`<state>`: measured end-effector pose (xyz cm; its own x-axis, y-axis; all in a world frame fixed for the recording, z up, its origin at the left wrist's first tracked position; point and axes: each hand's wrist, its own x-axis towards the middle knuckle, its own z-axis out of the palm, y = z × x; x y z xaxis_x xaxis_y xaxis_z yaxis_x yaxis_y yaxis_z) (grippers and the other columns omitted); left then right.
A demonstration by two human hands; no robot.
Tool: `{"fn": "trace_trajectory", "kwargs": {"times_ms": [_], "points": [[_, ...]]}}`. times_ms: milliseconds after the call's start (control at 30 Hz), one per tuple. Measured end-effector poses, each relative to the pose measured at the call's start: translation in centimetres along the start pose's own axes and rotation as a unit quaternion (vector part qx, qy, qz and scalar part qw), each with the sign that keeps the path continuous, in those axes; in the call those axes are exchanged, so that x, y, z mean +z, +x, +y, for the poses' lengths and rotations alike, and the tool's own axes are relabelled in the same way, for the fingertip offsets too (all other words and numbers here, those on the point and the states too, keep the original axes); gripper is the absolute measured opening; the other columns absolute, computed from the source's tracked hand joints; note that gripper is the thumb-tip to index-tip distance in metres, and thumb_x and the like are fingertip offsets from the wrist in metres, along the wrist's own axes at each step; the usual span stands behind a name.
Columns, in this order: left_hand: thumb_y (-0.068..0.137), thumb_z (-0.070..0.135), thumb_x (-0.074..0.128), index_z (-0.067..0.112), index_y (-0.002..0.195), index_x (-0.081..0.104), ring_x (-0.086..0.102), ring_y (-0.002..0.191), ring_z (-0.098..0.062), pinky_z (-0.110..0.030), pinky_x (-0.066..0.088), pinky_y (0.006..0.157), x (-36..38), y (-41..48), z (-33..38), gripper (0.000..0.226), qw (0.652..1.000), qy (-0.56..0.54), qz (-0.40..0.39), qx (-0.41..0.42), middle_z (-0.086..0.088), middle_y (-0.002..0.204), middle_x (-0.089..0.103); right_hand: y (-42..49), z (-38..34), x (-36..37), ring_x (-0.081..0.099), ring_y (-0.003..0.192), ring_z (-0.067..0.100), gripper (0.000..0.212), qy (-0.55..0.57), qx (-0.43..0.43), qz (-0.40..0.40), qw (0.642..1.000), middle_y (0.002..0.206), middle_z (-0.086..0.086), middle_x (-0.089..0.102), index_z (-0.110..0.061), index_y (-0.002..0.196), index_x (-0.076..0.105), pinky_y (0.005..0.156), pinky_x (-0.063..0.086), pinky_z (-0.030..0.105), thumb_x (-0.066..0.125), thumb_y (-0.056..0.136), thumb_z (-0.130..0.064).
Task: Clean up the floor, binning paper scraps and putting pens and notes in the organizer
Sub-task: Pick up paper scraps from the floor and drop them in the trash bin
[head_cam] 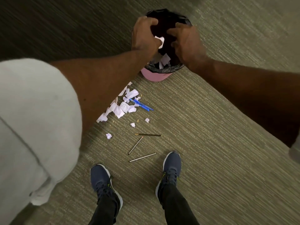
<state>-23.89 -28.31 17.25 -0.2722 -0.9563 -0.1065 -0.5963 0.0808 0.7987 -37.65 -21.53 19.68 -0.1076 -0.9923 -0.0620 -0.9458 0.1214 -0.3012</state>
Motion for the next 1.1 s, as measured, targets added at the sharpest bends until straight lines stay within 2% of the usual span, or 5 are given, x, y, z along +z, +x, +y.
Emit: {"fn": "trace_trajectory", "kwargs": {"times_ms": [233,433,633,733,1100], "points": [[0.077,0.006,0.074,0.012,0.131,0.059,0.059,0.118,-0.020,-0.030,0.053,0.098,-1.2,-1.6,-2.6,0.057,0.999,-0.005,-0.036,-0.019,-0.008,0.138,0.053,-1.1,-0.8,1.2,0.045,0.137,0.030,0.049,0.002,0.016,-0.025,1.000,0.150,0.014,0.046,-0.010,0.140,0.055,0.110,0.038,0.030,0.058,0.092,-0.002],[0.083,-0.007,0.068,0.004,0.130,0.058,0.058,0.090,-0.001,-0.007,0.053,0.073,-3.7,-5.6,-6.8,0.049,0.993,-0.057,-0.054,-0.085,0.000,0.115,0.058,-4.6,-4.0,5.2,0.055,0.124,0.028,0.044,0.025,-0.023,-0.032,0.999,0.139,0.012,0.055,-0.011,0.131,0.062,0.101,0.043,0.029,0.060,0.089,0.000],[0.080,-0.006,0.072,0.000,0.124,0.061,0.061,0.096,-0.008,-0.005,0.049,0.080,-6.0,-11.3,-15.2,0.046,0.990,-0.029,-0.060,-0.121,-0.005,0.115,0.063,-8.6,-8.7,11.2,0.063,0.110,0.030,0.041,0.031,-0.069,-0.097,0.992,0.131,0.012,0.060,-0.010,0.128,0.063,0.088,0.050,0.033,0.066,0.087,0.000],[0.078,0.002,0.073,-0.002,0.118,0.065,0.065,0.100,-0.017,-0.029,0.053,0.093,-6.8,-14.5,-19.6,0.041,0.989,-0.012,-0.063,-0.131,-0.015,0.113,0.069,-9.8,-10.7,15.4,0.064,0.108,0.032,0.043,0.044,-0.088,-0.144,0.985,0.132,0.010,0.059,-0.015,0.124,0.064,0.082,0.052,0.034,0.069,0.082,-0.003],[0.075,0.020,0.084,0.005,0.143,0.044,0.043,0.131,-0.041,-0.043,0.037,0.108,-5.9,-19.4,-34.2,0.080,0.940,0.182,-0.175,-0.230,-0.021,0.141,0.048,-12.3,-13.1,30.4,0.049,0.130,0.040,0.060,0.023,-0.102,-0.229,0.968,0.143,0.022,0.048,-0.009,0.138,0.053,0.107,0.041,0.041,0.069,0.081,-0.003]]}}
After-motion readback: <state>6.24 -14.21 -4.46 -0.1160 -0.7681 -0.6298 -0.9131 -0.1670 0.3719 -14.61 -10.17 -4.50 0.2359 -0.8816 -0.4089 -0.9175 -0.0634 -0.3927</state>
